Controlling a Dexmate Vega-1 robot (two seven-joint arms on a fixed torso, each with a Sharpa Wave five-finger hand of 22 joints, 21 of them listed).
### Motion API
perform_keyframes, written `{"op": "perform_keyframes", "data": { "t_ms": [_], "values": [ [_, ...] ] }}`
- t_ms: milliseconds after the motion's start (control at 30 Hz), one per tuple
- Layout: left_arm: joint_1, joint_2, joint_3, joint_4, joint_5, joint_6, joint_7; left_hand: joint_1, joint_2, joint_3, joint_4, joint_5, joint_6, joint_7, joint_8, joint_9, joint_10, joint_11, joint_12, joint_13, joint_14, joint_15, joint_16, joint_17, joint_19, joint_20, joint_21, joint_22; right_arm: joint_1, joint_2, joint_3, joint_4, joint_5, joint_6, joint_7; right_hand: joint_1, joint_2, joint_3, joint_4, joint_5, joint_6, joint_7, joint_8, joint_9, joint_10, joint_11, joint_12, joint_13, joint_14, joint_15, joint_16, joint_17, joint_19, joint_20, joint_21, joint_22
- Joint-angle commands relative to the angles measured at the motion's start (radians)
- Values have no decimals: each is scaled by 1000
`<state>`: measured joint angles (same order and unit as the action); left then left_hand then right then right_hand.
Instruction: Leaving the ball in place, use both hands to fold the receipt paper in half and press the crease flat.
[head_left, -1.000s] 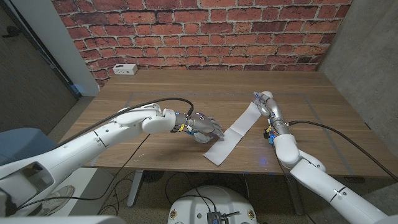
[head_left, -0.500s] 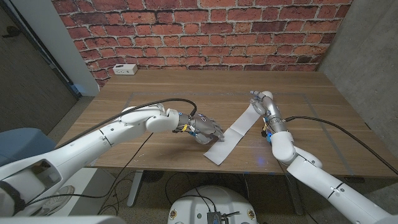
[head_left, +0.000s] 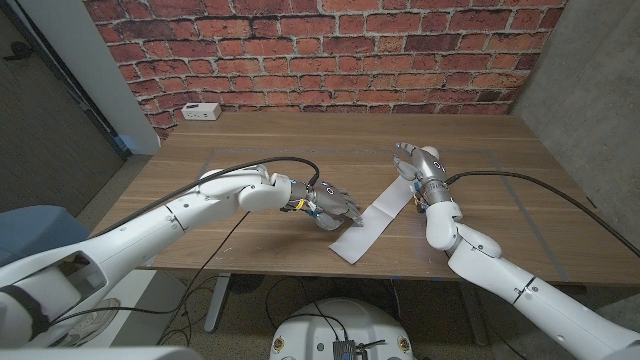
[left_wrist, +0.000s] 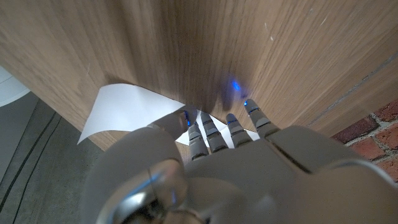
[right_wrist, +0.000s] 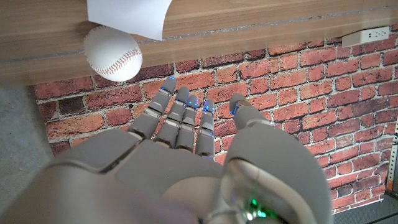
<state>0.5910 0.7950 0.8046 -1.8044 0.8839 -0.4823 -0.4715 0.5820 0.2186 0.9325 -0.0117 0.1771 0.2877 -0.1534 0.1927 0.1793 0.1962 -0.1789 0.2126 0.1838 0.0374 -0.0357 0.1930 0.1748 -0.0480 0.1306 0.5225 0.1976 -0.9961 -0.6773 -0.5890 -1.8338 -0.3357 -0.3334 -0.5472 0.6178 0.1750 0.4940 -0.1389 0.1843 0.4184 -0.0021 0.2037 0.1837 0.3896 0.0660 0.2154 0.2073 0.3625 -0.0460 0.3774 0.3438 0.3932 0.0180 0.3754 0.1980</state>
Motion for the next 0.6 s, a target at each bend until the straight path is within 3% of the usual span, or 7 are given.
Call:
{"op": "perform_keyframes", "data": {
  "t_ms": [33,133,600],
  "values": [
    [-21,-10,22,32,3,-5,-1,17,0,3,-5,0,8,3,4,3,12,0,5,2,12,-18,8,4,7,4,10,4,84,-14,-82,36,-173,-208,69,17,2,-3,-3,-4,18,-1,8,5,25,-1,14,4,0,-12,14,10,3,-5,9,2],
    [-23,-10,23,37,-1,-7,0,19,-1,3,-5,-1,8,3,4,3,14,0,5,2,12,-17,8,4,8,4,11,5,102,-11,-100,40,-196,-276,99,22,1,-5,-4,-4,28,-4,11,5,30,3,15,4,-5,-7,14,12,6,-3,11,2],
    [-25,-4,21,41,-10,-3,2,30,-2,-5,-4,-3,3,11,-1,4,14,7,3,3,14,-17,8,5,8,4,15,5,172,-11,-171,90,-244,-418,182,43,2,-11,-7,-4,54,-7,14,6,42,-1,19,6,-15,-2,16,19,5,0,15,1]
  ]
}}
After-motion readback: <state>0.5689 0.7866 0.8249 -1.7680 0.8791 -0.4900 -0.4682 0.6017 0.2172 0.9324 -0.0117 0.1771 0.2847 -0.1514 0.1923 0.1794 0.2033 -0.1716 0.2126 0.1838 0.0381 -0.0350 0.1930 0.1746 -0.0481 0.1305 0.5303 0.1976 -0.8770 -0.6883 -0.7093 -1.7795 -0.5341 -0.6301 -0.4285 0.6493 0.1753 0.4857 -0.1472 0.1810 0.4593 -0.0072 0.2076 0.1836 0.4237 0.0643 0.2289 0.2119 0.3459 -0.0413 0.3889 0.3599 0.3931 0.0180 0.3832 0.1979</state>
